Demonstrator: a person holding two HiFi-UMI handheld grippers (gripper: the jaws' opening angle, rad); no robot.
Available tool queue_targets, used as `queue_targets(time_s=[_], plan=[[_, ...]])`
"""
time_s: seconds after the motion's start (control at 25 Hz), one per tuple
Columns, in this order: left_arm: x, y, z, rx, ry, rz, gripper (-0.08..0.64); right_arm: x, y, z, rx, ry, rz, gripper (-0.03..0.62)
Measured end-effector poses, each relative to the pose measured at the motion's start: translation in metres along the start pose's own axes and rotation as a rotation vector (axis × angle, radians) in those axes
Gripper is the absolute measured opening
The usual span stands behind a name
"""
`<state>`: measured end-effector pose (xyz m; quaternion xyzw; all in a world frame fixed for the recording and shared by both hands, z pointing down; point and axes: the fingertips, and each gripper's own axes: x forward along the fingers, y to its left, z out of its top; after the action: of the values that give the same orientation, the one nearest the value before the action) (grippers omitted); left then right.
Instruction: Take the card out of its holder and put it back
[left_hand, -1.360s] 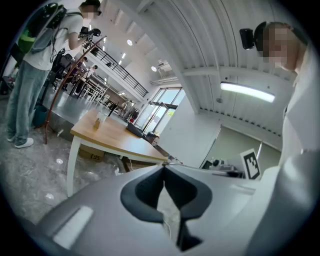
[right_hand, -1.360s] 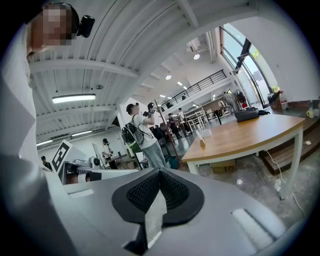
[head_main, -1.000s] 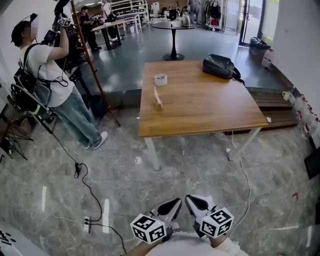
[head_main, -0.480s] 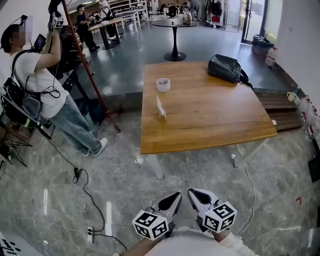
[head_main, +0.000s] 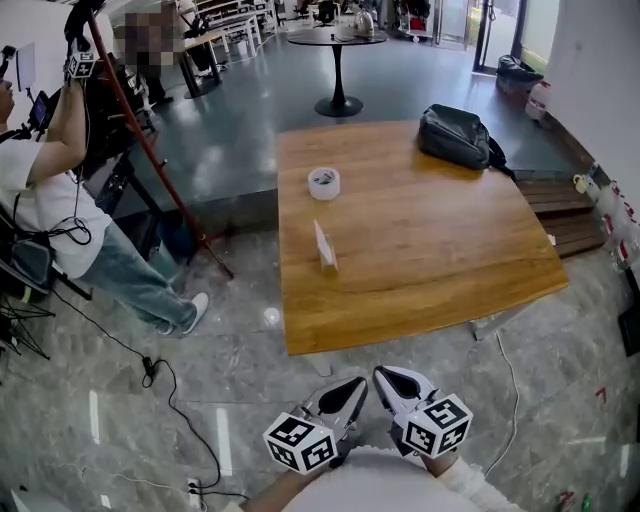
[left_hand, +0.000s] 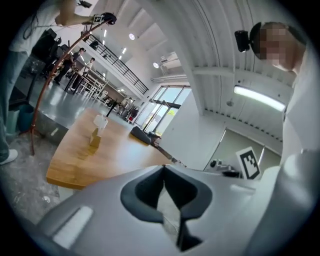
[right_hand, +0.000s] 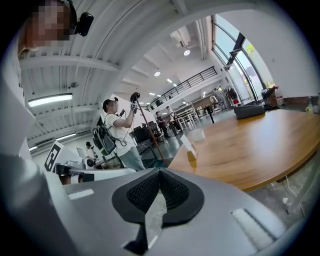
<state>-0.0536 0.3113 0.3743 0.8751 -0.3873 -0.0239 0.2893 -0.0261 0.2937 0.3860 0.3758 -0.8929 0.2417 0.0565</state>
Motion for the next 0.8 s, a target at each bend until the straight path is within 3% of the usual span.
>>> queue_targets(time_s=[0.36, 0.8], plan=[[0.041, 0.060, 0.036, -0.036, -0.004, 0.050, 0.008, 0.063, -0.035, 0.026, 0.016, 0.025, 0.028, -0.003], [0.125, 0.144, 0.110, -0.018, -0.031, 0.251, 0.009, 0.143, -0.119, 0.106, 0.010, 0.027, 0.126, -0.003]])
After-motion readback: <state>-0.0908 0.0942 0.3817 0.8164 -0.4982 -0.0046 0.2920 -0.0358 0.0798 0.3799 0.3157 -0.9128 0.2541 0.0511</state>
